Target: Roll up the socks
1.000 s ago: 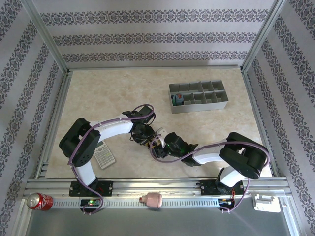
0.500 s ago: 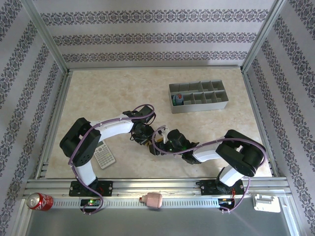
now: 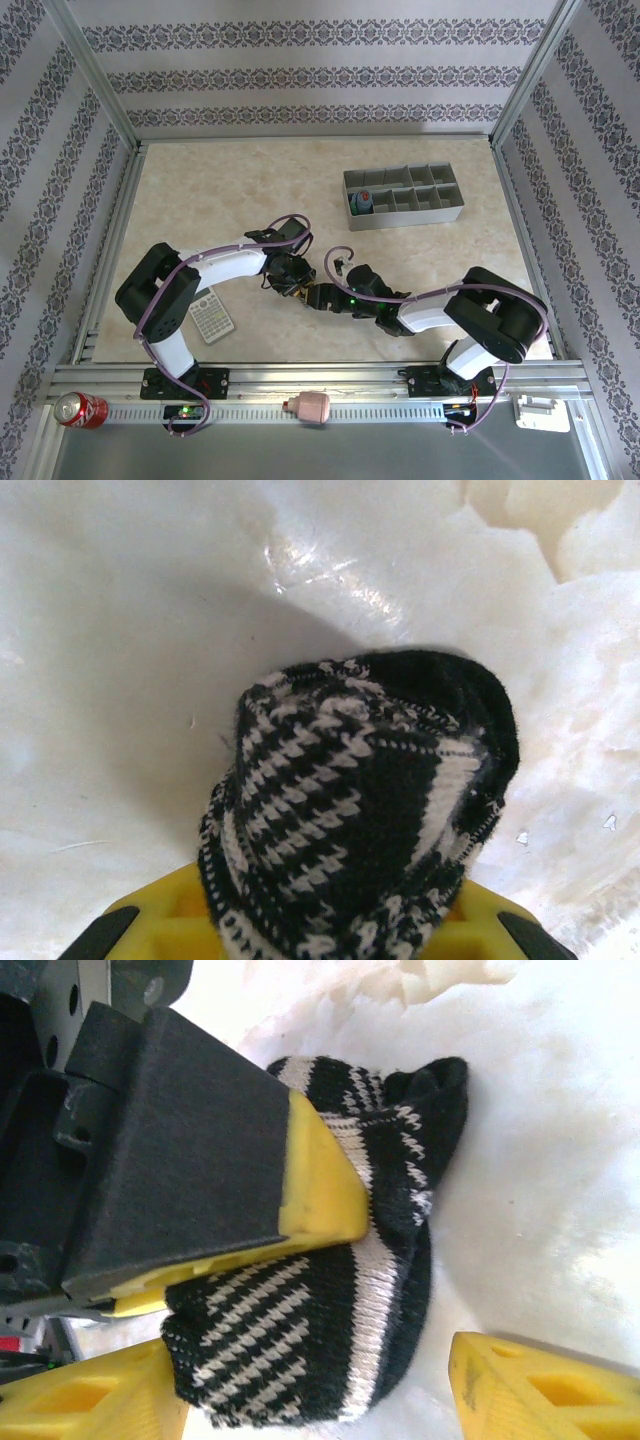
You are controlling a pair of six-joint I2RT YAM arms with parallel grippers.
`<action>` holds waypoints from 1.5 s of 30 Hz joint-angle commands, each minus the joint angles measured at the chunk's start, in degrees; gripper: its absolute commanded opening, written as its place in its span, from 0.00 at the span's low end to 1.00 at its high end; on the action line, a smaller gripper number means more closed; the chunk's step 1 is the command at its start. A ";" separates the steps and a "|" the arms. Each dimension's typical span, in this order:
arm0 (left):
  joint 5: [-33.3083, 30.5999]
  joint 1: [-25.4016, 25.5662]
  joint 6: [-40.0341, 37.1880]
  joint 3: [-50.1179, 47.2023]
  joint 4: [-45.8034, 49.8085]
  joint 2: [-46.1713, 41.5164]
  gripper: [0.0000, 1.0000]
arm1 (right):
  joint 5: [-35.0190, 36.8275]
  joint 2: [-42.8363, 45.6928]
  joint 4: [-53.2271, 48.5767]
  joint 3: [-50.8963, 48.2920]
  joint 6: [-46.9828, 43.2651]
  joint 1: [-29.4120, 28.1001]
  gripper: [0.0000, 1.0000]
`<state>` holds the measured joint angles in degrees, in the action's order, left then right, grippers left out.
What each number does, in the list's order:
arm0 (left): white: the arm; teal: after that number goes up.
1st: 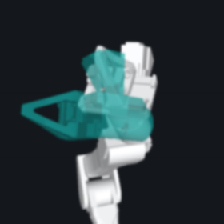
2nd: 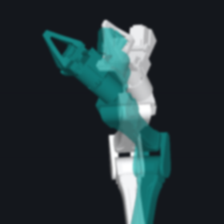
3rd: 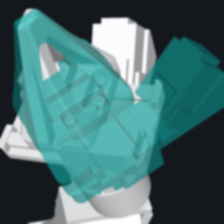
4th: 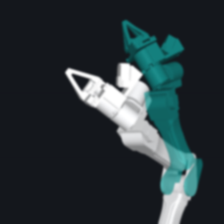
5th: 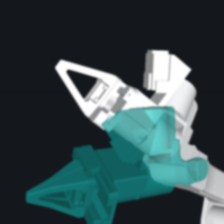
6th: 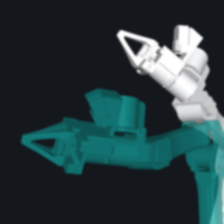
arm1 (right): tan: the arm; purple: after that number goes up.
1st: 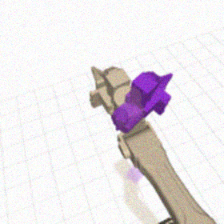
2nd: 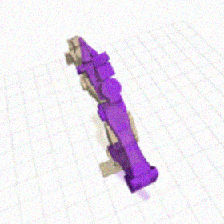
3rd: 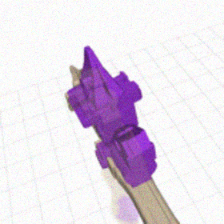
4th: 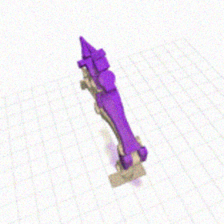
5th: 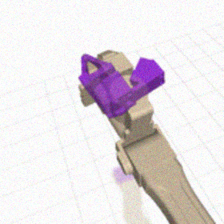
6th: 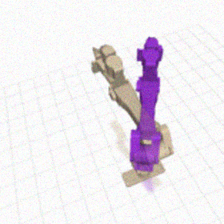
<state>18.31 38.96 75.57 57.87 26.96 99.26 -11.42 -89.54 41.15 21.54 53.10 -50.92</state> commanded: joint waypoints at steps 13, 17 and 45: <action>-2.79 -0.02 -1.65 -5.99 8.37 4.86 0.00 | 7.55 2.85 -0.89 -1.46 9.18 -2.87 0.73; -2.59 -0.05 -1.70 -5.70 8.35 5.11 0.00 | 4.75 -2.50 2.01 0.57 10.27 -3.42 0.72; -0.42 -2.15 1.48 -11.70 2.39 -1.30 0.26 | 2.75 -14.99 -6.44 12.77 13.24 -3.27 0.00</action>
<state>14.39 35.35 75.18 50.37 20.97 94.32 -11.44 -101.10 43.62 31.73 65.17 -54.15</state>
